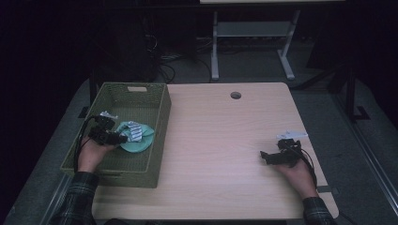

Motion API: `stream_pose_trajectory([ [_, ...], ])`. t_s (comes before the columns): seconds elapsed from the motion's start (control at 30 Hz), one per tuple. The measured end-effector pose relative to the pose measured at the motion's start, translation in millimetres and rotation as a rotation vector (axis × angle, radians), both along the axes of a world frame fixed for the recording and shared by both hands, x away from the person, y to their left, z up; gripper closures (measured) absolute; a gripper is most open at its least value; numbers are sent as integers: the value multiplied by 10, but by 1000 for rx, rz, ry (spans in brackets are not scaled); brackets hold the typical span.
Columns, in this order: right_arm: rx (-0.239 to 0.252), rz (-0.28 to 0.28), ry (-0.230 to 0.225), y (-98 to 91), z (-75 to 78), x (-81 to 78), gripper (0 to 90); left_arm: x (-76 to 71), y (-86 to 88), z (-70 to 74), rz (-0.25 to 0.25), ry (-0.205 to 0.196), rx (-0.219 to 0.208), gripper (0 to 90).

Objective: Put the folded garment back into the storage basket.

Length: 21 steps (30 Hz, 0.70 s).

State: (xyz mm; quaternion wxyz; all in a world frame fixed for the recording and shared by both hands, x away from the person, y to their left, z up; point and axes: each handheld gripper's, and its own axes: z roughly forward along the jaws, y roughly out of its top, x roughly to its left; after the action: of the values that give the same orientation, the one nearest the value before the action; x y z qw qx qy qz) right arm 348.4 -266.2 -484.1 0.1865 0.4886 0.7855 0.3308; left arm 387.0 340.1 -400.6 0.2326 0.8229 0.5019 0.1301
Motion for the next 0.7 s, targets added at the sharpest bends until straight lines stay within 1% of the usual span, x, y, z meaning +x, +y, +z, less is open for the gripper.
stream_pose_trajectory([
  [0.17,0,1,-1,0,-1,1,12,2,10,-9,0,6,-11,483],
  [0.23,0,0,-1,0,-1,1,12,2,8,-3,-1,-3,-9,428],
  [0.33,0,-1,0,1,0,0,12,3,7,8,2,-21,-15,307],
  [0.37,0,0,0,1,0,0,12,0,3,16,6,-26,-24,274],
  [0.4,0,-1,0,1,0,0,12,-4,0,22,6,-31,-28,251],
  [0.43,0,0,-1,0,-1,1,12,-8,-2,35,5,-44,-29,233],
  [0.5,0,0,0,0,0,1,12,-13,-9,62,1,-51,-36,177],
  [0.6,0,0,-1,0,-1,1,12,-23,-31,121,-4,-69,-45,144],
  [0.7,0,0,-1,0,0,1,12,-38,-92,193,-20,-77,-53,143],
])
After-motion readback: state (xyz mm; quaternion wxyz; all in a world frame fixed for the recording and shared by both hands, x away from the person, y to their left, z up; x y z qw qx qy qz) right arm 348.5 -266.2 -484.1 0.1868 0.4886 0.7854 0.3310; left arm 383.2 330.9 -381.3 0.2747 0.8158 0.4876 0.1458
